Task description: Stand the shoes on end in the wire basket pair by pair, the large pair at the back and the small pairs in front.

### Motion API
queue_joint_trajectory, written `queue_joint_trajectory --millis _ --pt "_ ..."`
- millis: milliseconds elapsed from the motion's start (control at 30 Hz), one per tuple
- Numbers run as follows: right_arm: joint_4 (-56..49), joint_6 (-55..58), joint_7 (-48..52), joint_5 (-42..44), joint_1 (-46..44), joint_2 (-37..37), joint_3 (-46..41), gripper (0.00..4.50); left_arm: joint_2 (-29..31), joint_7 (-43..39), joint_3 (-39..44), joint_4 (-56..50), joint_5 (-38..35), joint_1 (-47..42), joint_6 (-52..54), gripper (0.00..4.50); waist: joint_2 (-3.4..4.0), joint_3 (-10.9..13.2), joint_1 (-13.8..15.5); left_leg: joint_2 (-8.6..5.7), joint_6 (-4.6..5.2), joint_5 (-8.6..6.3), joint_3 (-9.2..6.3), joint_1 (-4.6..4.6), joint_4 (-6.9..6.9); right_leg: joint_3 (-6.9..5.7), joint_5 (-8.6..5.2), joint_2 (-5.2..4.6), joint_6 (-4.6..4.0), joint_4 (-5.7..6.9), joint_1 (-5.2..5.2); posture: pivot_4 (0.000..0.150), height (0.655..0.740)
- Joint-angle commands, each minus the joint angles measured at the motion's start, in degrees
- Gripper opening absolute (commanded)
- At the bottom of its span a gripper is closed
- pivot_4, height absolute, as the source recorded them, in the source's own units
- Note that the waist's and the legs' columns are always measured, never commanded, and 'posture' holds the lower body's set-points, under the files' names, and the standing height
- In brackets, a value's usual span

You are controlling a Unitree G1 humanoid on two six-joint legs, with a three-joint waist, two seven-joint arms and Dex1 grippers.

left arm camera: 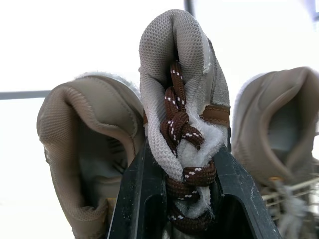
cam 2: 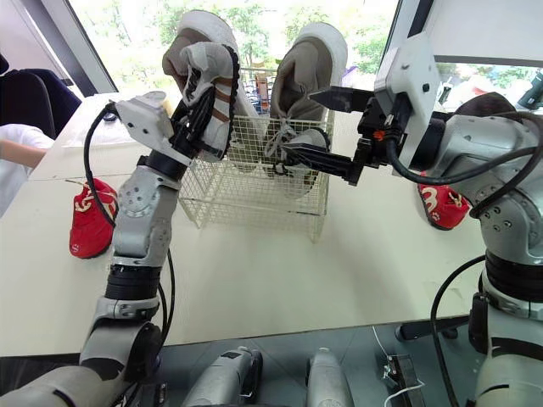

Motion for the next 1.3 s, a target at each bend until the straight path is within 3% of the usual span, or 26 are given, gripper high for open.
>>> queue_joint_trajectory --millis 33,200,400,700,900,1300 --pt "-0.38 -1.08 0.32 0.02 -2.04 -0.07 -0.64 4.50 -0.05 8.02 1.54 1.79 6.51 -0.20 -3.45 0.25 0.01 -0.01 -0.01 0.00 0.00 0.00 0.00 0.01 0.00 0.00 0.00 0.00 0.00 0.02 0.00 0.150 0.7400" --pt "-0.87 -0.47 -0.12 0.59 -2.11 0.11 -0.59 4.50 -2.79 10.77 2.12 8.04 5.90 -3.32 -20.53 0.25 -0.01 0.00 0.40 -0.01 0.00 0.00 -0.01 0.01 0.03 -0.01 0.00 0.00 0.00 0.04 0.00 0.150 0.7400" --pt "-1.01 -0.16 -0.43 0.89 -2.28 0.06 -0.56 4.50 -6.55 11.31 3.33 13.65 1.47 -2.20 -31.64 0.25 -0.03 0.02 0.35 -0.02 0.02 -0.01 -0.01 -0.04 0.04 -0.02 0.01 -0.02 0.01 -0.04 -0.01 0.150 0.7400" --pt "-0.74 -0.12 -0.37 0.81 -2.97 0.20 -0.17 4.50 -6.04 15.03 4.88 31.91 6.57 -1.90 -48.13 0.25 -0.04 -0.02 0.62 -0.05 0.03 -0.02 -0.02 -0.02 0.10 -0.05 0.01 -0.02 0.02 -0.03 0.10 0.150 0.7400" --pt "-0.61 -0.02 -0.34 0.84 -3.56 0.29 0.08 4.50 -5.60 18.17 5.20 41.82 8.81 -6.71 -54.97 0.25 -0.03 -0.04 0.46 -0.04 0.03 -0.02 -0.03 0.02 0.09 -0.07 0.01 -0.01 0.02 0.00 0.11 0.150 0.7400" --pt "-1.21 0.49 -1.09 1.19 -3.55 0.13 -0.20 4.50 -7.33 17.37 3.73 47.62 7.28 -12.80 -61.54 0.25 -0.06 -0.02 0.51 -0.06 0.04 -0.02 -0.06 -0.03 0.08 -0.09 0.02 -0.02 0.03 0.00 0.07 0.150 0.7400"
